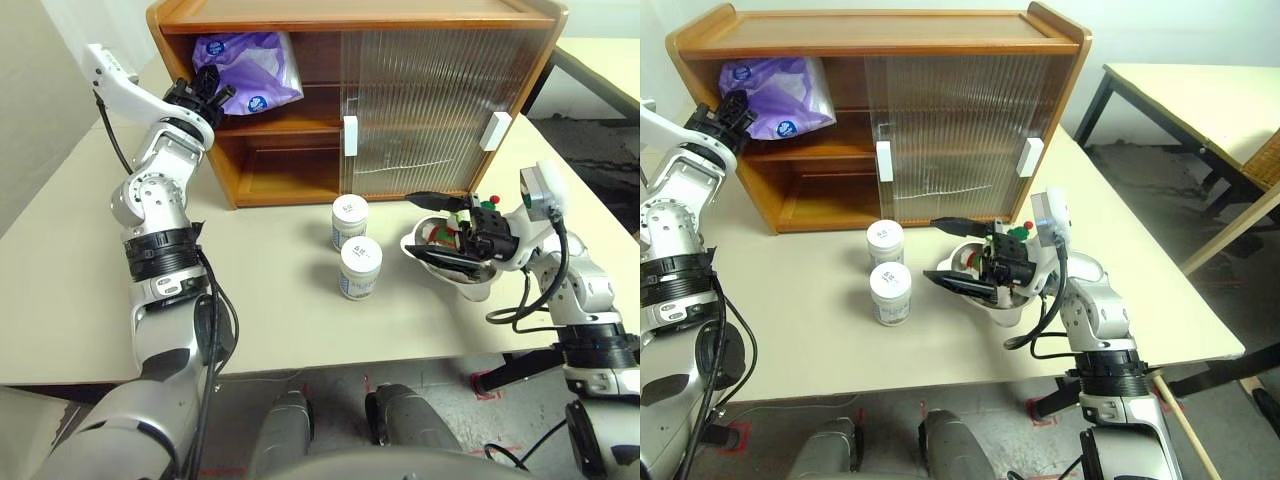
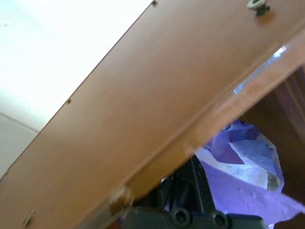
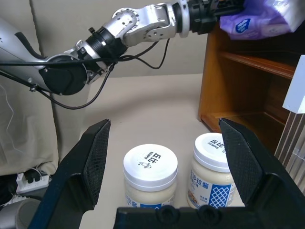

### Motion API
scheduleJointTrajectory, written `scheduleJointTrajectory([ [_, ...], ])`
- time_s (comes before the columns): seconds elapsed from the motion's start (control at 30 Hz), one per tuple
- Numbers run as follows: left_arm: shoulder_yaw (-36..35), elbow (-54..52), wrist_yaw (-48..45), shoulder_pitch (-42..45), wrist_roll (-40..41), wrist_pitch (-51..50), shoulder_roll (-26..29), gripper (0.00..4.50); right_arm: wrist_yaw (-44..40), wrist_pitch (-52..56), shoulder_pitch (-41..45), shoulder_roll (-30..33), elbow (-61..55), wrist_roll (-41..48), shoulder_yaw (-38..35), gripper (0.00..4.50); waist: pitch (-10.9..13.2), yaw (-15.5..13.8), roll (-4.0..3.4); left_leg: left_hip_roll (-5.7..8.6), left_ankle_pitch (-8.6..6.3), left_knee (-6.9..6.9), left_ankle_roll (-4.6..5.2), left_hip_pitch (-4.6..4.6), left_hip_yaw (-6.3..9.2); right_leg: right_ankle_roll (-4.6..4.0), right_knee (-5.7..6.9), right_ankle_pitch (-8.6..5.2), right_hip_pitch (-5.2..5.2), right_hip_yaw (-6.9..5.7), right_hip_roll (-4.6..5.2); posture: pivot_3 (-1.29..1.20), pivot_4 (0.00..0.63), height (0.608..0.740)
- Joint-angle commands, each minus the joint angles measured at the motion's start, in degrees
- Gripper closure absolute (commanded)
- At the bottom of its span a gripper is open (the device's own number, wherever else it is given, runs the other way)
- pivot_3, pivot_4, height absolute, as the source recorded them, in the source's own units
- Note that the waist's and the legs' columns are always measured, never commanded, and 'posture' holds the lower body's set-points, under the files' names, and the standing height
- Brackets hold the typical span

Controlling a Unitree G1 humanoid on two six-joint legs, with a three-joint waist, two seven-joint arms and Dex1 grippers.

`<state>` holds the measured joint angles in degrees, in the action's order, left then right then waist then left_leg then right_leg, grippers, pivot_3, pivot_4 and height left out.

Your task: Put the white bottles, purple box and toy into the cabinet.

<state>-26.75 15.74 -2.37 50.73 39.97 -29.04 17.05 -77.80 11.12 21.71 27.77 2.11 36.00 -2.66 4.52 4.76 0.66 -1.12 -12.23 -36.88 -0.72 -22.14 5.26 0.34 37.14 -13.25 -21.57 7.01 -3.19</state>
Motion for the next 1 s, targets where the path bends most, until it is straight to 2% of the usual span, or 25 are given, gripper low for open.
scheduleJointTrajectory([
  [0.03, 0.8, 2.3, -0.6, 1.0, -1.7, 1.7, -0.2, 3.80, -0.1, 0.1, 0.5, 0.4, -0.4, 0.3, -0.3, 0.00, 0.0, 0.1, 0.00, 0.02, -0.01, 0.00, 0.01, 0.00, -0.01, 0.02, 0.00, -0.01, 0.00, 0.00, 0.00, -0.17, 0.064, 0.740],
  [0.4, 0.8, -2.5, -1.8, -1.7, 0.5, -0.6, -0.4, 0.08, -0.6, 0.0, 1.2, 0.5, 0.3, 0.1, -0.1, 0.00, 0.0, 1.1, 0.00, 0.09, 0.07, -0.05, 0.10, 0.02, -0.08, 0.11, 0.03, 0.07, 0.03, 0.00, 0.00, -0.16, 0.064, 0.740],
  [0.6, 1.9, -14.2, -1.8, -10.3, 3.2, -7.1, 0.4, 0.03, -0.8, 0.1, 0.7, 0.6, 0.0, 0.2, -0.1, 0.00, 0.0, 1.4, 0.00, 0.16, 0.05, -0.06, 0.13, 0.01, -0.19, 0.19, 0.02, 0.02, 0.04, -0.05, 0.00, -0.17, 0.069, 0.740],
  [0.9, 5.7, -27.6, -8.5, -25.6, -0.7, -3.9, 4.3, 0.03, -0.8, 0.3, -0.3, 0.4, -0.5, 0.3, 0.3, 0.00, 0.0, 1.0, 0.00, 0.19, 0.03, -0.14, 0.14, 0.01, -0.07, 0.15, 0.03, 0.03, 0.06, 0.10, 0.03, -0.16, 0.081, 0.740],
  [1.0, 7.2, -29.1, -12.4, -27.6, -2.4, -1.3, 6.1, 0.66, -0.8, 0.3, -0.3, 0.2, -0.4, 0.2, 0.5, 0.00, 0.0, 0.7, 0.00, 0.19, 0.05, -0.14, 0.10, 0.00, 0.04, 0.09, 0.03, 0.06, 0.06, 0.08, 0.03, -0.15, 0.085, 0.740],
])
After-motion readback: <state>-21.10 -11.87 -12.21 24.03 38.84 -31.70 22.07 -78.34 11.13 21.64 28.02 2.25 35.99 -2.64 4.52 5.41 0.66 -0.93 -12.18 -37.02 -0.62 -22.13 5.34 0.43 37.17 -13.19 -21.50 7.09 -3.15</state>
